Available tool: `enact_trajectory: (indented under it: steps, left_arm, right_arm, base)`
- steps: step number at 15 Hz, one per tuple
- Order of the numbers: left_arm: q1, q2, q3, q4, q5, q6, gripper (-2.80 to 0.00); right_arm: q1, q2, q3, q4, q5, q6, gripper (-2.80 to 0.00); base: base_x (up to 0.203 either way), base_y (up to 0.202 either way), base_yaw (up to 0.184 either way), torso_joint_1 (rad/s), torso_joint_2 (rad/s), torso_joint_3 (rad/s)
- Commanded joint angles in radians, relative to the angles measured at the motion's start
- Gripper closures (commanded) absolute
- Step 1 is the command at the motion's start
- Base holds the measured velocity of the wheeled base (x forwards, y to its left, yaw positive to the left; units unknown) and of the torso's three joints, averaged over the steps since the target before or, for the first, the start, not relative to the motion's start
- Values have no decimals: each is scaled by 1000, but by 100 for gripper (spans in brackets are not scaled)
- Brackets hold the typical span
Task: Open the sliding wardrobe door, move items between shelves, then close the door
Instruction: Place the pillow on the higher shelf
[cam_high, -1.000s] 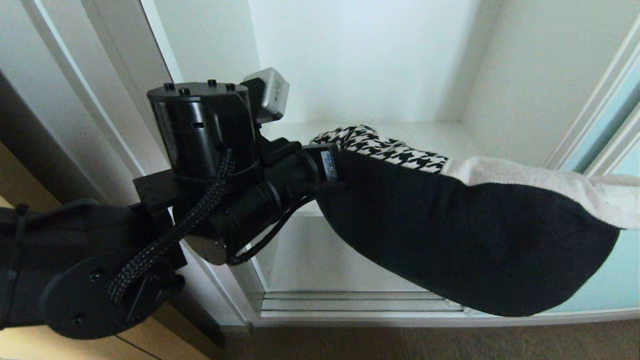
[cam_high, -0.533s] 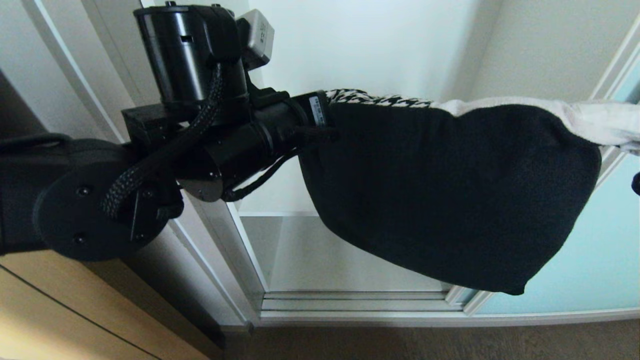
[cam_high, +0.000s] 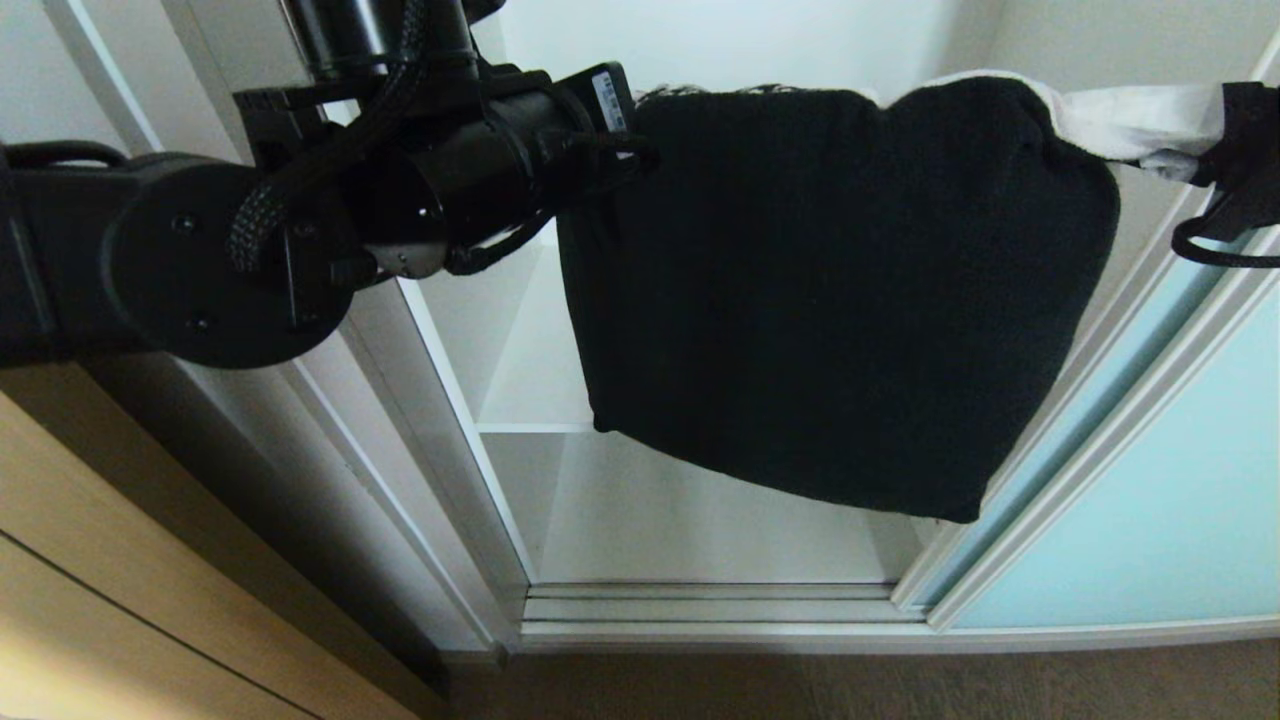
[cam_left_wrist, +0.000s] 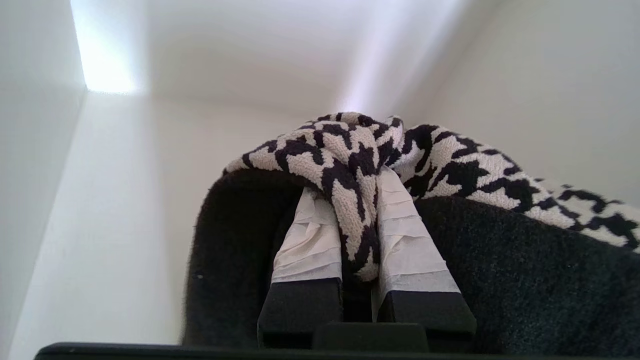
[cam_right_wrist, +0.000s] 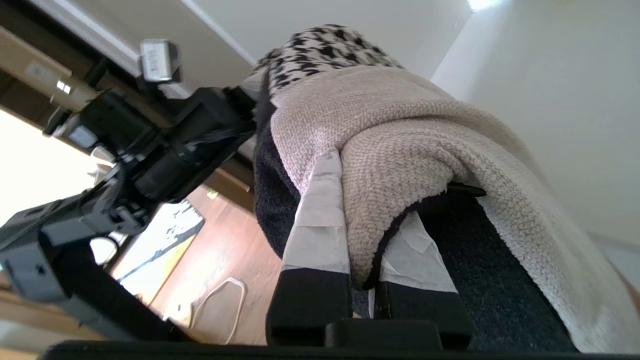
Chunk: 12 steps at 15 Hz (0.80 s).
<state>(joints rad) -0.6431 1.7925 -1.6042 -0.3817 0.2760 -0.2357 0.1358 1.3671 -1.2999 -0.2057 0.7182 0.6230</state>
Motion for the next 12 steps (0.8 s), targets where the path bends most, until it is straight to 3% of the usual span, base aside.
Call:
enact_trajectory:
  steps: [1,6,9,12]
  left_arm:
    - [18,39,-81,11,2,-1,0]
    - [81,179,-300,42,1,31,0]
    - [115,249,-287,11,8,40,0]
    - [127,289,-175,-90,57,56,0]
  right_arm:
    - [-5,61,-68,-1,4,4,0]
    - [-27,187,-225,-7,4,4,0]
    - [-44,279,-215,-56,5,2,0]
    - [-50,330,-107,-137,4,1,0]
  base:
    - [0,0,0,0,0,0]
    - [0,0,0,0,0,0]
    - [0,0,0,0,0,0]
    - [0,0,0,0,0,0]
